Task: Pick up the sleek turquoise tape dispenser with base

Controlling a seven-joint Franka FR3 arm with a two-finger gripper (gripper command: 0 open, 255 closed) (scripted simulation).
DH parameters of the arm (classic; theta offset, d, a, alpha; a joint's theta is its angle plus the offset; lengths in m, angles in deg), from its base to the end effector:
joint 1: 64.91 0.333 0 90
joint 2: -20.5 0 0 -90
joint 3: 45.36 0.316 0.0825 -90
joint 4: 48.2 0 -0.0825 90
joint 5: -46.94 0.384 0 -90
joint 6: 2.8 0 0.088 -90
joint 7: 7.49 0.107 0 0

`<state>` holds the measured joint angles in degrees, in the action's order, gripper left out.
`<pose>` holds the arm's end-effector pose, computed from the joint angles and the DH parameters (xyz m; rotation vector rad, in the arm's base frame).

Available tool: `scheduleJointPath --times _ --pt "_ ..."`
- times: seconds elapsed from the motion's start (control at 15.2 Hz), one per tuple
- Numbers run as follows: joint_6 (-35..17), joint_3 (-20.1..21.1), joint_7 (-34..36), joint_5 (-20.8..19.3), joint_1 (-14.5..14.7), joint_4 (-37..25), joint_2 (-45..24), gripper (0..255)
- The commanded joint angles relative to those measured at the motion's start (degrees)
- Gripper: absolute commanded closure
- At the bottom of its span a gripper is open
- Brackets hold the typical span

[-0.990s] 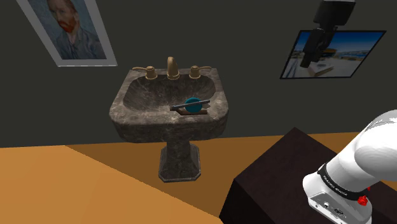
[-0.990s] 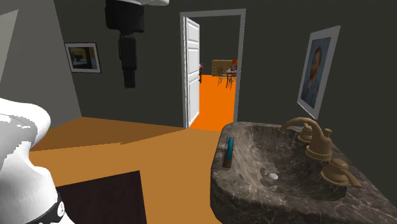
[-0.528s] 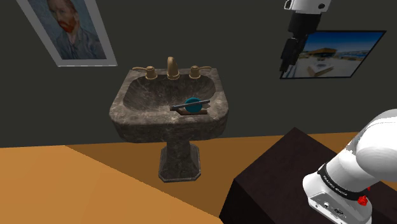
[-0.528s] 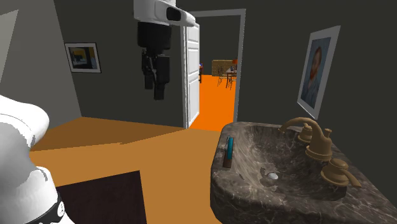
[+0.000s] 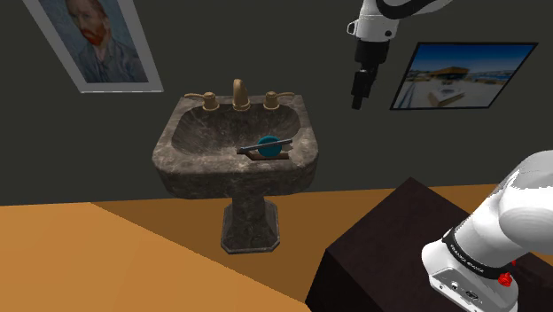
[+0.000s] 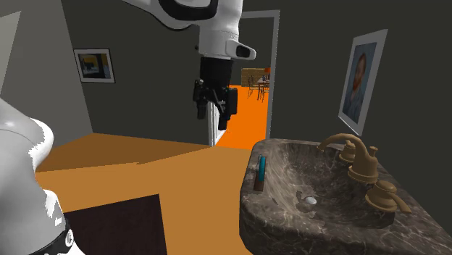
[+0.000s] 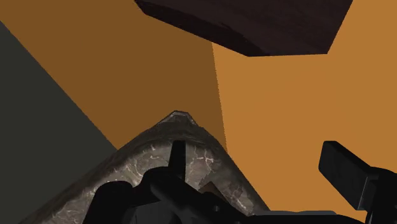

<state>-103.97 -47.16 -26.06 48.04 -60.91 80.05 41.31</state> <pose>0.4314 0.0172 0.5053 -3.0424 -0.5543 0.1615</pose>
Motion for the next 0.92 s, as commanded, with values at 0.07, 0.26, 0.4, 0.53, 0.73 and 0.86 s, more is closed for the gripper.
scheduleJointPath --times 0.07,0.26,0.4,0.53,0.73,0.86 --pt "-3.1 0.5 -2.4 -0.5 1.0 -2.9 -6.2 0" --pt "-5.7 1.2 -4.5 -1.2 1.9 -6.4 -12.6 0" --pt "-7.2 1.7 -5.8 -1.7 2.4 -9.0 -16.8 0" --pt "-8.5 2.3 -7.0 -2.2 3.0 -11.9 -21.0 0" --pt "-9.9 3.1 -8.6 -3.3 3.8 -16.5 -27.3 0" --pt "-10.6 3.7 -9.6 -4.1 4.4 -19.9 -31.5 0"
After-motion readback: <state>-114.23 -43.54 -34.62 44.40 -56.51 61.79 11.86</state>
